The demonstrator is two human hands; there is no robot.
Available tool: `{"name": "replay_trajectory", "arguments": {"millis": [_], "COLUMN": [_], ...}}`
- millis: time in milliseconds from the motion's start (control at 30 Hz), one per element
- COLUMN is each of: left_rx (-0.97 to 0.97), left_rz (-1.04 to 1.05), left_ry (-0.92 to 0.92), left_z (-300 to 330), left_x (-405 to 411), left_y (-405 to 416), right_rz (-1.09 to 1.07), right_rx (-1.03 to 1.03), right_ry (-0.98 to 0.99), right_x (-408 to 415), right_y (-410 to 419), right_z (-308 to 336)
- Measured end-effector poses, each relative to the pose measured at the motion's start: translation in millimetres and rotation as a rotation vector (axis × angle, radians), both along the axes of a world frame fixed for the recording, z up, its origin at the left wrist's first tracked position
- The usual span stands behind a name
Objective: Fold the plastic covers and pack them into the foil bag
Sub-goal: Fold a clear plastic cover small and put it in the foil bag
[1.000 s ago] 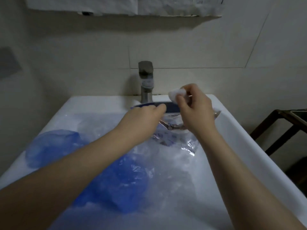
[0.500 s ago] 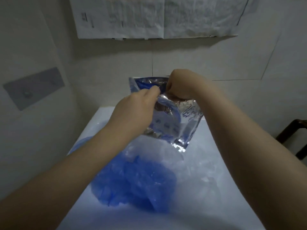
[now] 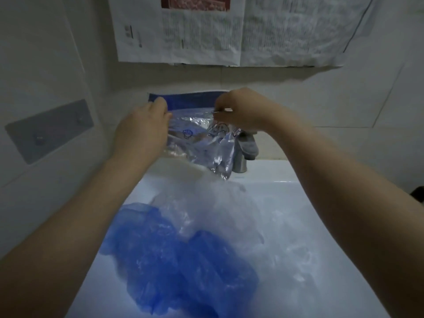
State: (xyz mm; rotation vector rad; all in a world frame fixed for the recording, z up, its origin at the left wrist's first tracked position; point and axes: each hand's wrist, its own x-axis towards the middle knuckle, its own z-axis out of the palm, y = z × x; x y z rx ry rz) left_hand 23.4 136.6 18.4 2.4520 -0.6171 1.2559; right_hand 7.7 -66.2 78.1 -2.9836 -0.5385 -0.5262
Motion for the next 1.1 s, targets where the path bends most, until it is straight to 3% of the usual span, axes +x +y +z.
{"name": "replay_trajectory", "arguments": {"millis": [133, 267, 367, 500, 600, 700, 833, 900, 1000, 1100], "left_rx": [0.033, 0.073, -0.023, -0.092, -0.171, -0.216, -0.262, -0.246, -0.241, -0.243], "left_rz": [0.103, 0.162, 0.120, 0.062, 0.060, -0.012, -0.138, -0.165, -0.191, -0.239], "left_ry": [0.109, 0.206, 0.274, 0.388, 0.418, 0.341, 0.287, 0.313, 0.360, 0.420], "left_z": [-1.9, -7.6, -10.3, -16.6, -15.9, -17.6, -27.3, -34.1, -40.8, -44.6], "left_x": [33.4, 66.5, 89.6, 117.3, 120.5, 110.9, 92.6, 80.0, 57.9, 33.9], "left_y": [-2.1, -8.1, -14.3, -26.0, -35.7, -39.4, -41.4, -45.4, -52.1, -60.5], "right_rz": [-0.102, -0.062, -0.046, -0.003, 0.063, 0.131, 0.244, 0.147, -0.237, -0.445], "right_rx": [-0.095, 0.050, 0.096, 0.339, 0.502, 0.354, 0.106, 0.032, -0.089, 0.157], "right_ry": [-0.083, 0.017, 0.065, 0.040, -0.096, -0.171, -0.014, 0.192, 0.451, 0.534], "right_x": [49.6, 86.6, 103.1, 106.8, 92.3, 58.4, -1.7, -22.3, -33.8, -36.9], "right_y": [7.0, 14.3, 10.7, 0.2, -6.2, -8.6, -13.6, -20.2, -34.4, -43.6], "right_z": [-8.9, -21.6, -27.1, -29.6, -28.4, -32.4, -62.9, -85.7, -127.3, -166.8]}}
